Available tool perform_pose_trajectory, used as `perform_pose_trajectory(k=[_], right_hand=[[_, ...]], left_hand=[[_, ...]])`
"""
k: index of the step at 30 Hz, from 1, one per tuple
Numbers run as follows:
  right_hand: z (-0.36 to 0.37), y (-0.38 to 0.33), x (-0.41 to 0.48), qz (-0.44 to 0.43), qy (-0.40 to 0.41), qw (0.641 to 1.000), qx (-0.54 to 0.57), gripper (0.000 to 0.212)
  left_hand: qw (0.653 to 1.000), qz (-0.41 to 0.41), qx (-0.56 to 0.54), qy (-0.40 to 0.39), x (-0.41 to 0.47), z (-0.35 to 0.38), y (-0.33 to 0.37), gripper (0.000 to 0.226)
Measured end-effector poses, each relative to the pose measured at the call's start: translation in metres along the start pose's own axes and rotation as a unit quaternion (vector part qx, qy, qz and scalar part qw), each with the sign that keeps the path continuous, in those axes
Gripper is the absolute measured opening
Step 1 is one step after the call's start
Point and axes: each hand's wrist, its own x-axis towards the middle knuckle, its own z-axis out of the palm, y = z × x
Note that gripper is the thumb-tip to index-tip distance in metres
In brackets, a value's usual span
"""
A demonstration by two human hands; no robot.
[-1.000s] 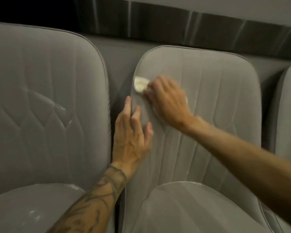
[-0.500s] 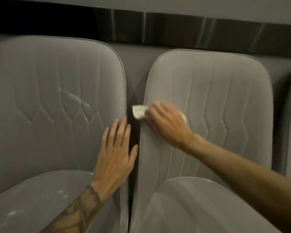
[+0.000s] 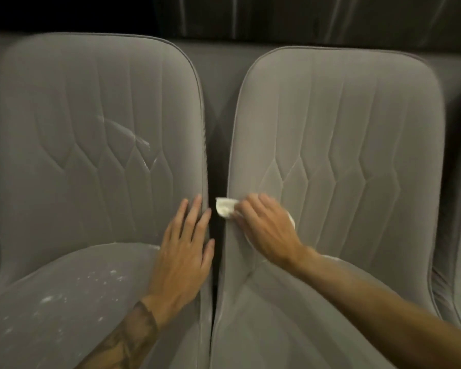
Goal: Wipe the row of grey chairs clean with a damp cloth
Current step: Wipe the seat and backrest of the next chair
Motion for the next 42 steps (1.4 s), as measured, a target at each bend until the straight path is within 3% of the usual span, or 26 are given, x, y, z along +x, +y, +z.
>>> perform_pose_trajectory(k=[5,7,9,12,14,16,19,21,23,28,34,42], right_hand=[[-0.019,0.033,0.099,0.098,0.124,0.986,-0.043,0.017],[-0.012,0.023,0.085,0.112,0.121,0.986,-0.022,0.018],[0.001,-0.001,0.035,0.07,0.062,0.995,0.018,0.016],[0.01,-0.037,-0.043,-0.103,-0.099,0.989,0.036,0.019],[0.009,-0.029,-0.043,-0.153,-0.118,0.981,0.027,0.019],[0.005,-0.014,-0.008,-0.11,-0.055,0.992,0.016,0.016],[-0.001,0.008,0.047,0.023,0.06,0.998,-0.02,0.012],[0.005,0.002,0.043,0.074,0.078,0.994,-0.015,0.018],[0.012,-0.019,0.002,0.08,0.027,0.996,0.036,0.017],[0.0,-0.056,-0.1,0.053,-0.215,0.962,0.16,0.028],[-0.009,-0.048,-0.079,0.104,-0.245,0.951,0.155,0.025],[-0.045,-0.065,-0.126,0.032,-0.324,0.927,0.185,0.023]], left_hand=[[0.992,-0.054,-0.053,-0.1,-0.05,0.006,0.014,0.072],[0.989,-0.053,-0.049,-0.129,-0.06,0.007,0.015,0.074],[0.989,-0.045,-0.037,-0.132,-0.067,0.005,0.017,0.073],[0.99,-0.038,-0.03,-0.134,-0.073,-0.003,0.022,0.072],[0.989,-0.04,-0.033,-0.139,-0.074,-0.006,0.023,0.073],[0.99,-0.04,-0.031,-0.133,-0.074,-0.004,0.024,0.069],[0.99,-0.045,-0.03,-0.132,-0.075,-0.002,0.024,0.066],[0.989,-0.045,-0.04,-0.133,-0.077,0.001,0.024,0.066],[0.989,-0.045,-0.044,-0.13,-0.077,0.001,0.023,0.066],[0.992,-0.02,-0.025,-0.123,-0.079,0.001,0.023,0.061],[0.992,-0.018,-0.019,-0.125,-0.081,0.005,0.02,0.065],[0.992,-0.004,-0.024,-0.121,-0.083,0.015,0.017,0.068]])
